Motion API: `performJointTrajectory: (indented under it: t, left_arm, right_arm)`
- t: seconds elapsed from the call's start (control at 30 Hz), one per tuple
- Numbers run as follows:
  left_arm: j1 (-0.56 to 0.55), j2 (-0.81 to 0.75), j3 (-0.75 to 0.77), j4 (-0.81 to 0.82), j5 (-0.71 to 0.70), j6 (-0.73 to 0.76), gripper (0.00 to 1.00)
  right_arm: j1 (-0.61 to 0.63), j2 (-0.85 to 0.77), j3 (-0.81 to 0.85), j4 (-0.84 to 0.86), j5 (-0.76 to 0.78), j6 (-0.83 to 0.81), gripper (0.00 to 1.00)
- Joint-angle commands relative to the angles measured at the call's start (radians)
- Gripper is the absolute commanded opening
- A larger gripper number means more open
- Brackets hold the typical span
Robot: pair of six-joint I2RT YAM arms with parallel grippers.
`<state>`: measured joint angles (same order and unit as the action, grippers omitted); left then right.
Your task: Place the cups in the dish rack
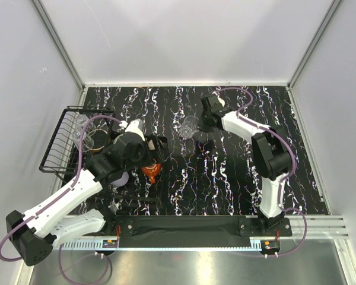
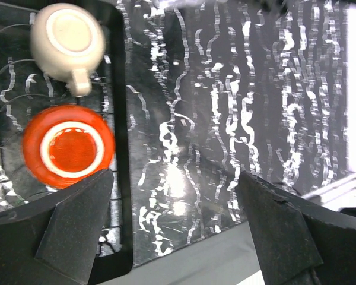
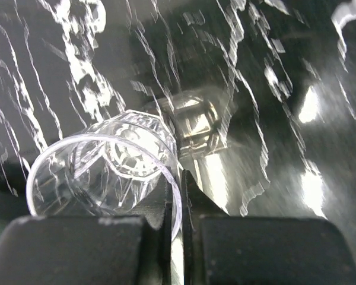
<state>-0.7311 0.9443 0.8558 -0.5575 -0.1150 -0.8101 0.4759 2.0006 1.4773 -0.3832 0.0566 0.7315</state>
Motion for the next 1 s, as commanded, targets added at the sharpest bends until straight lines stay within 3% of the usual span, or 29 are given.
performJointTrajectory:
  t: [0.0, 0.2, 0.43, 0.57, 0.8, 0.97]
  left_arm:
    - [0.001, -0.016, 0.057, 0.024, 0.08, -0.024, 0.95]
    - [0.002, -0.07, 0.011, 0.166, 0.213, -0.145, 0.97]
    - [-0.01, -0.079, -0.05, 0.473, 0.434, -0.267, 0.99]
    - [-0.03, -0.075, -0.093, 0.643, 0.475, -0.375, 0.99]
    - [-0.102, -0.058, -0.193, 0.959, 0.393, -0.59, 0.99]
    - [-0.159, -0.001, -0.167, 1.079, 0.315, -0.62, 0.99]
  right_arm:
    - [-0.005, -0.205, -0.142, 0.088, -0.049, -0.003, 0.0]
    - [-0.003, -0.62, -0.595, 0.578, -0.231, 0.146, 0.0]
    - [0.001, -0.928, -0.801, 0.702, -0.342, 0.207, 0.0]
    - [0.003, -1.138, -0.873, 0.791, -0.344, 0.232, 0.0]
    - [0.007, -1.237, -0.988, 0.969, -0.35, 0.282, 0.0]
    - [0.033, -1.212, -1.034, 1.133, -0.362, 0.332, 0.0]
